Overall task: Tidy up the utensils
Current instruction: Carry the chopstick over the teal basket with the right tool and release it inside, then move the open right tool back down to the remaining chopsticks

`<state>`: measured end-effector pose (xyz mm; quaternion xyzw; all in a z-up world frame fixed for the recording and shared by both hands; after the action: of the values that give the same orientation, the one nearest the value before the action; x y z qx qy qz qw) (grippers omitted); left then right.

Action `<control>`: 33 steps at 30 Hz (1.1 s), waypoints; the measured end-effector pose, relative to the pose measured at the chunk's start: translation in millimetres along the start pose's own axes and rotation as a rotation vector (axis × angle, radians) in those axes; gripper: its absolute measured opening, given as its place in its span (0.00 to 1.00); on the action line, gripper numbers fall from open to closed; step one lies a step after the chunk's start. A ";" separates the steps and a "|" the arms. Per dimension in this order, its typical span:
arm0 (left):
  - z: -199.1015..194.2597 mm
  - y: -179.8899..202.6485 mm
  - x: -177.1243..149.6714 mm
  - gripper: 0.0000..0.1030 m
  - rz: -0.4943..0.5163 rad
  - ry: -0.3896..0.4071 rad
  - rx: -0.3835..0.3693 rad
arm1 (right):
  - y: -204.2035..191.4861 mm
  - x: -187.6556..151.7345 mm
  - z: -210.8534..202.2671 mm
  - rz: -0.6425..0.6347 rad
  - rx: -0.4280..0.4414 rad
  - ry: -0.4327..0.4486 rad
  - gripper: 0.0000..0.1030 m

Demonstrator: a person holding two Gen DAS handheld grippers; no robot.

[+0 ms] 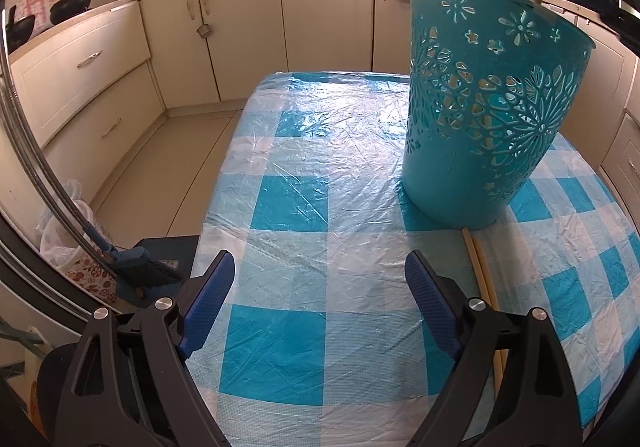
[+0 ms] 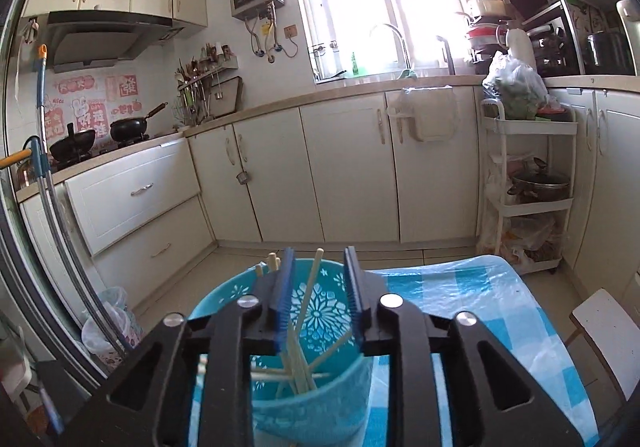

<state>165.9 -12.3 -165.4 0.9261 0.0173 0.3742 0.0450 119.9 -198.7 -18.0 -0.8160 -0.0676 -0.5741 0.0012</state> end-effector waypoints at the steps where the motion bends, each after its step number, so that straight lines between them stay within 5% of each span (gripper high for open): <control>1: 0.5 -1.0 0.2 0.81 -0.006 -0.001 -0.001 | -1.0 -3.2 -10.9 0.001 0.003 -0.001 0.29; 6: 1.8 -4.4 0.8 0.81 -0.029 -0.008 -0.004 | -12.7 -38.5 -42.9 -0.006 0.041 -0.093 0.33; 9: 1.6 -5.5 0.5 0.81 -0.038 -0.012 -0.006 | -25.6 -83.6 -36.8 -0.024 0.102 -0.277 0.33; 14: 2.3 -6.8 1.1 0.81 -0.042 -0.016 -0.004 | -35.9 -129.2 -11.4 -0.011 0.160 -0.486 0.19; 33: 6.0 -9.3 1.7 0.82 -0.054 -0.029 -0.006 | -61.1 -142.7 25.6 -0.107 0.140 -0.588 0.12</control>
<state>171.3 -3.4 -169.4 0.9305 0.0406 0.3594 0.0582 89.8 -151.6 -165.1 -0.9404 -0.1475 -0.3064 0.0076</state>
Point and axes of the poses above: each gripper's, at about its wrist camera, not at the fingertips, and z roughly the way its jaws point, y to its right, x to its top, the point moved 1 cm from there along z, roughly the way its jaws point, and after that the axes turned 12 degrees about -z, right-handed, at the moved point
